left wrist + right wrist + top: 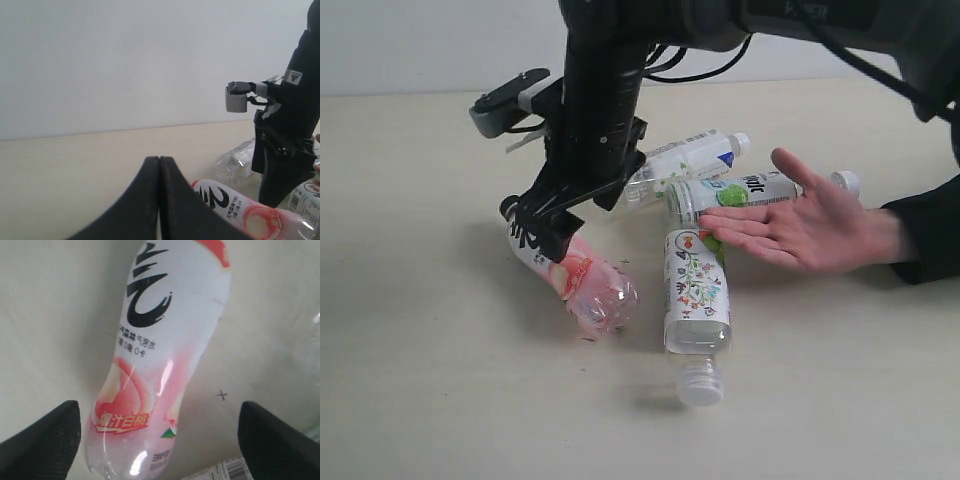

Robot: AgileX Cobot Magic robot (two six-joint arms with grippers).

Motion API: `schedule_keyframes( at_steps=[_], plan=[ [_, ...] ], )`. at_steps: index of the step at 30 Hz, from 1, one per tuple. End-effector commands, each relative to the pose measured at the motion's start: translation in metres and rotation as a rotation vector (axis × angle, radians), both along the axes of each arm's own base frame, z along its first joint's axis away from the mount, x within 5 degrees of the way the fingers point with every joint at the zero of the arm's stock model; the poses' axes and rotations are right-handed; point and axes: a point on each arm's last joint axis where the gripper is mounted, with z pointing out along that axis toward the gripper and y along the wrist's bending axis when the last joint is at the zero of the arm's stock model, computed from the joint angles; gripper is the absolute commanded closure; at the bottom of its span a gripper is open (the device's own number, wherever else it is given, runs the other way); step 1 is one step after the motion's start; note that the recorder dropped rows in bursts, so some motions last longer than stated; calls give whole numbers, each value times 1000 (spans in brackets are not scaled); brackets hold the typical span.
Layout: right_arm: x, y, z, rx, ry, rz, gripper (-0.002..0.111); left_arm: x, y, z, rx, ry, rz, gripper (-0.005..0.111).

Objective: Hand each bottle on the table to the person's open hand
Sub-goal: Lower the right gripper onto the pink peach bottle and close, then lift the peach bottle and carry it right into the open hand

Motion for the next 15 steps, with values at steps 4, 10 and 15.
schedule_keyframes(
  at_steps=[4,10,15],
  plan=[
    [-6,21,-19,8,-36,41,27,0,0,-1,-6,4,4,107],
    [-4,23,-39,-22,-14,19,27,0,0,-1,-6,4,4,107],
    [-2,26,-47,-12,-18,-9,27,0,0,-1,-6,4,4,107]
  ],
)
